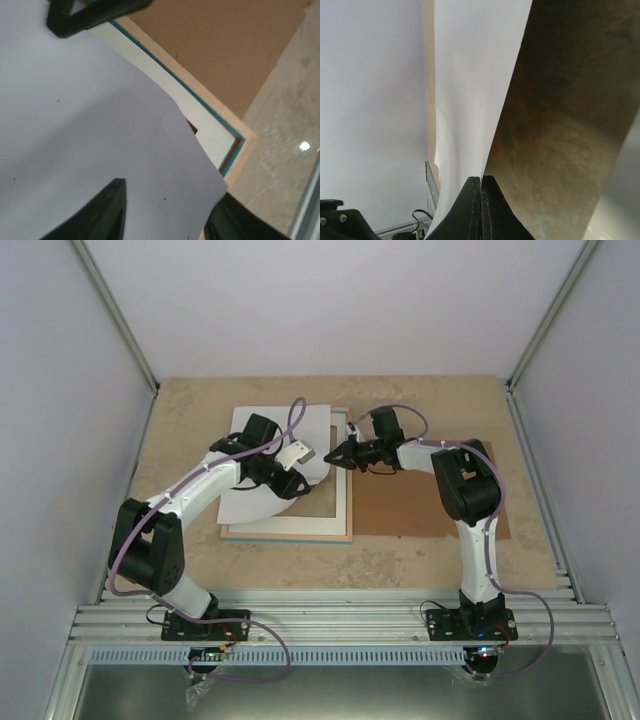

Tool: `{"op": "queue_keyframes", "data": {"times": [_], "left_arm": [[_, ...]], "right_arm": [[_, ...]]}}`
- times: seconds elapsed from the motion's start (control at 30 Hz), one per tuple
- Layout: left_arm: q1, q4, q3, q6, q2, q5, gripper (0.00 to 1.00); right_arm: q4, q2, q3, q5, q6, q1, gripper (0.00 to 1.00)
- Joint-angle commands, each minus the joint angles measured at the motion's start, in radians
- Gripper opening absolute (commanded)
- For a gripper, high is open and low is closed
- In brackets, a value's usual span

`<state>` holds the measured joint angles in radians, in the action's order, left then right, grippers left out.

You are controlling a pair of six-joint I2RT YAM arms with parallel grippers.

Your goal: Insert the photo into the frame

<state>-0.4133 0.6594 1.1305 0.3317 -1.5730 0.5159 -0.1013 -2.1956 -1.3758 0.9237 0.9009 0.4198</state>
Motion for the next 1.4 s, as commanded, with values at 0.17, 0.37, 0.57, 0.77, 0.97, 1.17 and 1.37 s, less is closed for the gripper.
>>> {"op": "queue_keyframes", "data": {"times": [0.17,0.37,0.57,0.77,0.97,1.17,1.37], "left_arm": [[0.149,-0.030,0.056,-0.100,0.094,0.103,0.59],[0.223,-0.070,0.058,-0.146,0.088,0.047,0.66],[0.241,-0.086,0.061,-0.167,0.071,0.009,0.66],[0.246,-0.098,0.069,-0.184,0.064,-0.048,0.66],[0.256,-0.125,0.071,-0.219,0.059,-0.131,0.66],[0.275,-0.131,0.079,-0.237,0.053,-0.187,0.66],[0.278,-0.133,0.080,-0.238,0.050,-0.195,0.66]], "right_arm": [[0.015,0.102,0.086,-0.031,-0.044,-0.010,0.01],[0.014,0.122,0.123,-0.034,-0.081,-0.025,0.01],[0.018,0.113,0.125,-0.027,-0.095,-0.027,0.01],[0.026,0.121,0.157,-0.032,-0.099,-0.027,0.01],[0.030,0.146,0.187,-0.044,-0.101,-0.027,0.01],[0.023,0.134,0.187,-0.040,-0.097,-0.027,0.00],[0.036,0.140,0.193,-0.071,-0.109,-0.027,0.01]]}}
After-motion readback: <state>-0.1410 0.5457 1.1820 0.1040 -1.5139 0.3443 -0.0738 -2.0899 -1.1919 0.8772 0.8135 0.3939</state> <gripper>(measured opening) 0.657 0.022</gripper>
